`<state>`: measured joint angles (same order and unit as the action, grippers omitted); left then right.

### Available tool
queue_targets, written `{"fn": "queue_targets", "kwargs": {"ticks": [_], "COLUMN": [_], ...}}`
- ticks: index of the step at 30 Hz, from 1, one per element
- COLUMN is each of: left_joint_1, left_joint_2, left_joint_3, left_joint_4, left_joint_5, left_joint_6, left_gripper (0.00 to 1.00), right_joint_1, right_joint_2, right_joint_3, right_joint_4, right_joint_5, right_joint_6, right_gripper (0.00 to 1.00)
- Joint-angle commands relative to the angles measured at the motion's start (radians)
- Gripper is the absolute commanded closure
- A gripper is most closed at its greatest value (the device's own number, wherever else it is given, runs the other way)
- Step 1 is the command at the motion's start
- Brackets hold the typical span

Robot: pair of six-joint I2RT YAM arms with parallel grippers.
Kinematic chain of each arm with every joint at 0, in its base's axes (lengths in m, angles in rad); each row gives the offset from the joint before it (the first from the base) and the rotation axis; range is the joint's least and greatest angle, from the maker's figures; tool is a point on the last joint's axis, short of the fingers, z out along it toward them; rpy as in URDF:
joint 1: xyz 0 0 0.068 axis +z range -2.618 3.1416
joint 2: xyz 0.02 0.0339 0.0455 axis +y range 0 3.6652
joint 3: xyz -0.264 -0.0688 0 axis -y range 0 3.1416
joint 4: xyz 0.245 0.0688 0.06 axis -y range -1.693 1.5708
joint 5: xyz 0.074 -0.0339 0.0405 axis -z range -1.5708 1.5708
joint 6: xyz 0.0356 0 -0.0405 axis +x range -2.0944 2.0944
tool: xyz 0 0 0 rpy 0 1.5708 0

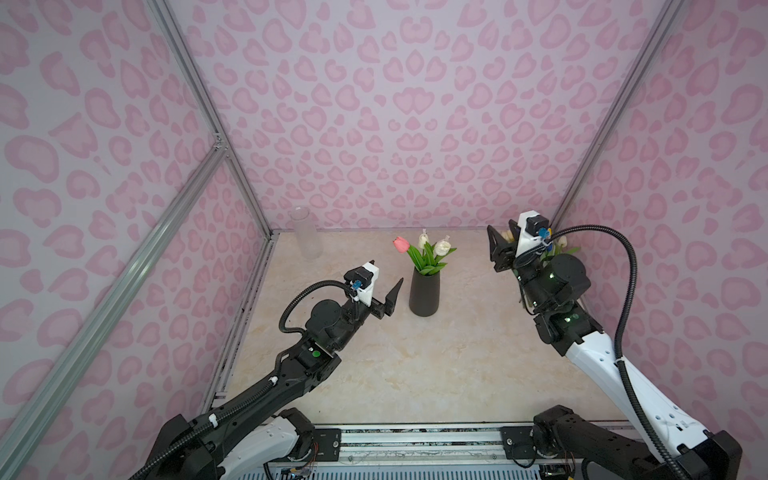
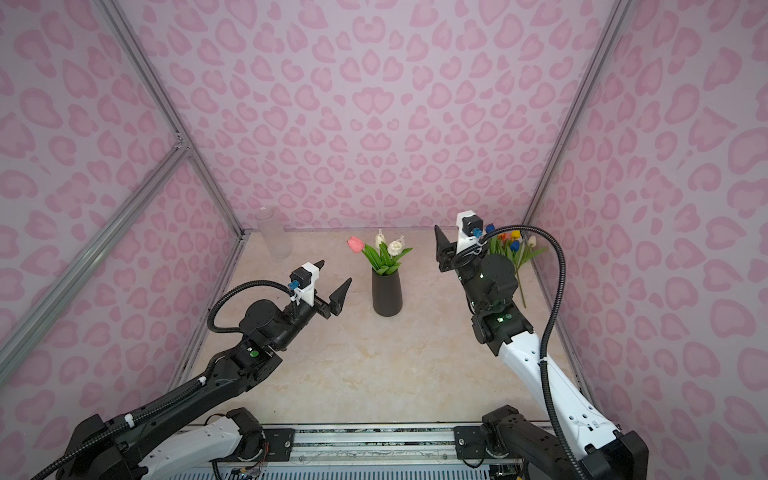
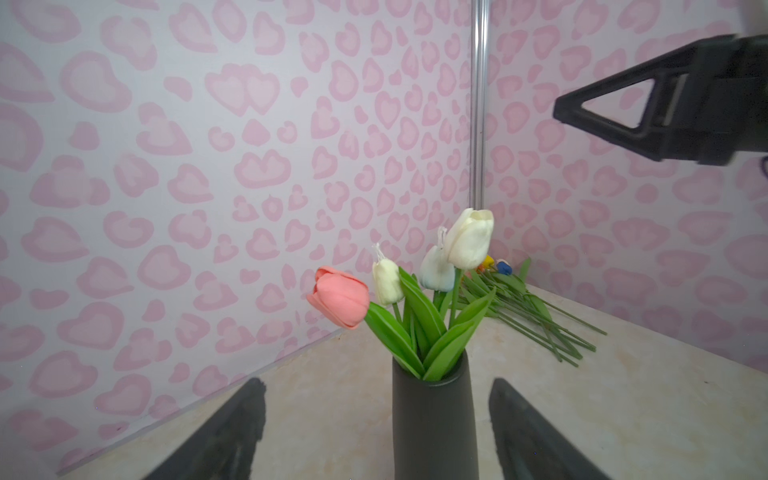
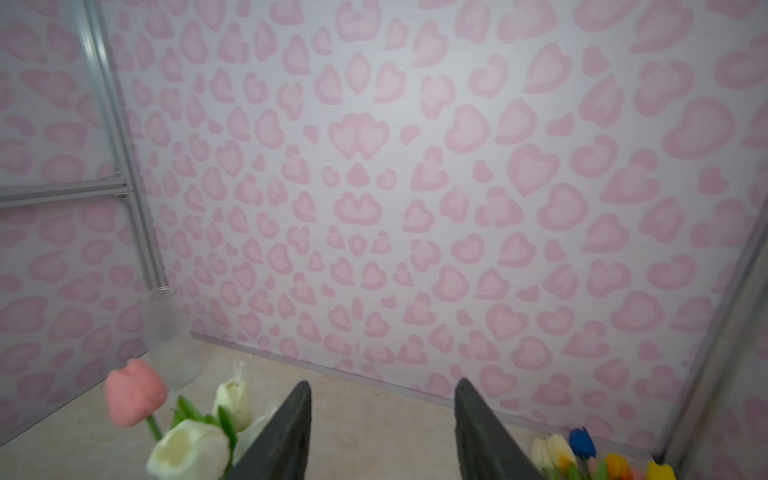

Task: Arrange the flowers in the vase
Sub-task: 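Open the right gripper and withdraw it toward the tulip pile, then lower the right gripper onto the pile and close on a cream tulip stem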

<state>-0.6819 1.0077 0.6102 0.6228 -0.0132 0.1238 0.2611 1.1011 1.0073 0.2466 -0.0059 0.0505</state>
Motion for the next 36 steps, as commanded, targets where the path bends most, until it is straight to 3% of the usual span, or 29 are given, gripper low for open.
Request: {"fn": "queue_targets", "kwargs": {"ticks": [1,5,8,12,19,36], "left_joint_1": [-0.002,-0.001,-0.002,-0.001,-0.001,-0.001], "left_joint_2": [-0.003,0.033,0.068,0.08,0.066,0.099], "left_joint_3": [0.026,0.051,0.076,0.068,0.024,0.026], "left_joint_4": [-0.017,-0.035,-0.06,-0.054,-0.063,-0.064], "left_joint_5": [0.13,0.226,0.252,0.225,0.152,0.136], "left_joint_6": [0.031,0.049,0.048,0.036,0.032,0.034], "left_gripper": [0.14,0.14,0.14,0.14,0.14,0.14], "right_joint_1": [-0.138,-0.242,-0.261,-0.316,-0.33,-0.354], "right_joint_2": [0.101,0.295,0.419,0.629,0.908,1.112], "right_joint_3": [0.104,0.23,0.269,0.405,0.606,0.712], "right_joint_4": [-0.351,-0.604,-0.667,-0.792,-0.944,-0.968], "right_joint_5": [0.045,0.092,0.111,-0.016,0.023,0.014], "right_joint_6": [0.163,0.138,0.101,0.087,0.028,0.029], "right_gripper": [0.46,0.51,0.52,0.58,0.72,0.7]}}
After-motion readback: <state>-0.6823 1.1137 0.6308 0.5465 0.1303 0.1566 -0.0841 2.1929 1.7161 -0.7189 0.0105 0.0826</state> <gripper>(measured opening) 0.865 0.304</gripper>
